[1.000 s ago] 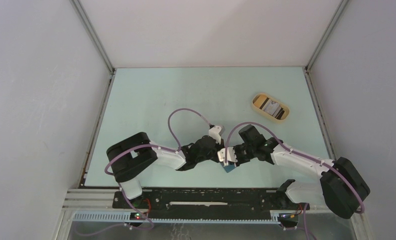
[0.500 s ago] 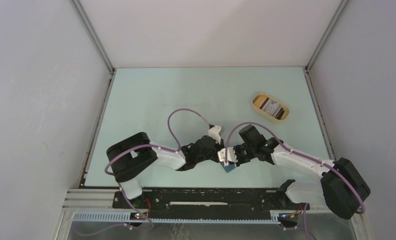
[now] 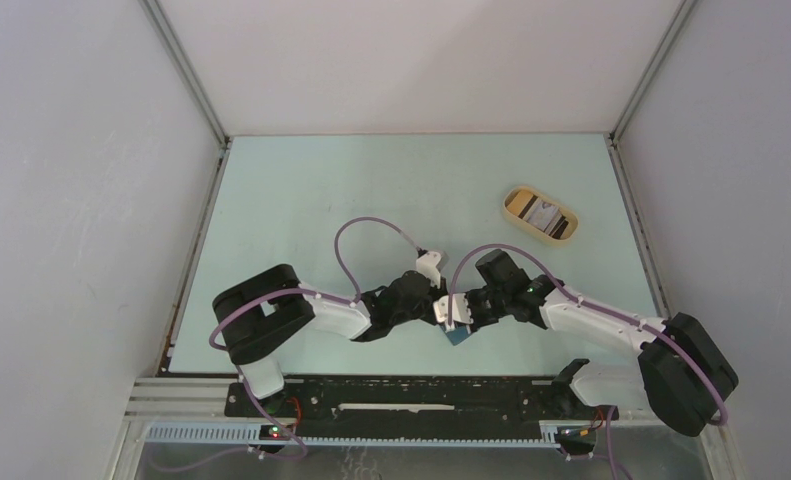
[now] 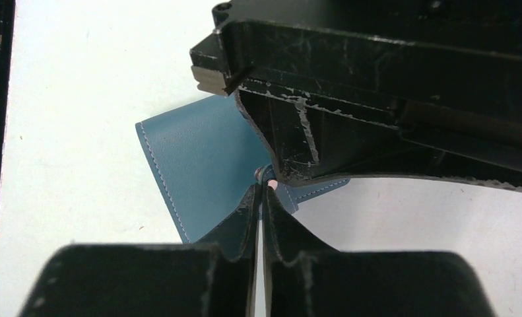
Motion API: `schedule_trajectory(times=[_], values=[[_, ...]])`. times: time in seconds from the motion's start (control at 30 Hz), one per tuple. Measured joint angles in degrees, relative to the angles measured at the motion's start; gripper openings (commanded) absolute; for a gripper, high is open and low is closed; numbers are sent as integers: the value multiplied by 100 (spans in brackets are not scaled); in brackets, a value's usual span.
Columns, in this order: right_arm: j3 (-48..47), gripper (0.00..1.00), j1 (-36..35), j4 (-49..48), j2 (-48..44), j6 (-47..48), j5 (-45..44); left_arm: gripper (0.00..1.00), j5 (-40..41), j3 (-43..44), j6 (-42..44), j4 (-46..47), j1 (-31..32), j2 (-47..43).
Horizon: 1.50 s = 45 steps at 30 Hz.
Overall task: Put the credit cards into the card holder
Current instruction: Close the card holder at the center of the board.
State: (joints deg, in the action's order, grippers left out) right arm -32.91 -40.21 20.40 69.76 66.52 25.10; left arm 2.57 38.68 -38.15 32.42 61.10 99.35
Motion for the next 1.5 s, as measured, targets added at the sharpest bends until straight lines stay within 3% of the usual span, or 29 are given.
schedule_trajectory(times=[0.5, 0.93, 1.5], values=[[0, 0, 125, 11, 0, -133, 184, 15, 44, -352, -153, -111, -28, -461], [-2, 0, 160, 15, 0, -323, 339, 7, 72, -374, -162, -223, -28, -411], [-2, 0, 142, 4, -15, -448, 343, 5, 24, -258, -197, -118, -35, -247]])
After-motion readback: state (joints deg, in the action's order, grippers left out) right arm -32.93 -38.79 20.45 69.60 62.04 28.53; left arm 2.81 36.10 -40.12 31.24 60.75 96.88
